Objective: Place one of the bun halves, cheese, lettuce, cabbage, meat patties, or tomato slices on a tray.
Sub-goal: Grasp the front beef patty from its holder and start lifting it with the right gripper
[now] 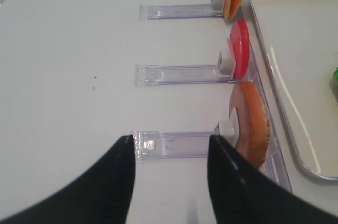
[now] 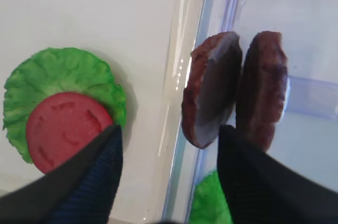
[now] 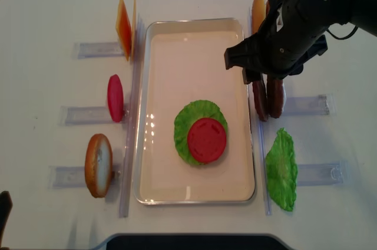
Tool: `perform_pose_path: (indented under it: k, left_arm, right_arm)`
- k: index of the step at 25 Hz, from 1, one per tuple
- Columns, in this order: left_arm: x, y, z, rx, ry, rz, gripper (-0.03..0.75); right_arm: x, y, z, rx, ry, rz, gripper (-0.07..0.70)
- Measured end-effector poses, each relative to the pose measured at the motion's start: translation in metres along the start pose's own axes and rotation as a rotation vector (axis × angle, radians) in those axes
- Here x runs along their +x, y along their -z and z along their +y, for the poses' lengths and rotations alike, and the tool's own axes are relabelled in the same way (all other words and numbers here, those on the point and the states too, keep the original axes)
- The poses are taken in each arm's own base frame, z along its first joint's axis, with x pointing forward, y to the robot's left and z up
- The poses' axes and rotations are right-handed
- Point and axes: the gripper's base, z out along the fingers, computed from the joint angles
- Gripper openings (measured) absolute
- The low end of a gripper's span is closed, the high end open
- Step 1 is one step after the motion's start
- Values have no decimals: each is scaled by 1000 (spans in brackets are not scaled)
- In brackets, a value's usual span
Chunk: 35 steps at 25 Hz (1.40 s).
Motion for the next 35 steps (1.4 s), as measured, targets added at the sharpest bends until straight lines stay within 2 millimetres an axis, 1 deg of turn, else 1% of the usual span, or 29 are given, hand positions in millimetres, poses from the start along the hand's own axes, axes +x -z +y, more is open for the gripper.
perform_pose_path:
  k: [12, 24, 30, 35]
  left_arm:
    - [0, 0, 0, 0, 0, 0, 345]
    - [0, 0, 0, 0, 1, 0, 345]
    - [0, 0, 0, 0, 1, 0, 345]
    - [0, 0, 0, 0, 1, 0, 345]
  right_arm:
    - [-6, -26, 2, 9, 0, 25, 412]
    - [-9, -30, 1, 25, 18, 2, 412]
    - [-10, -47, 1, 43, 17, 42, 412]
    - [-12, -50, -2, 72, 42, 33, 412]
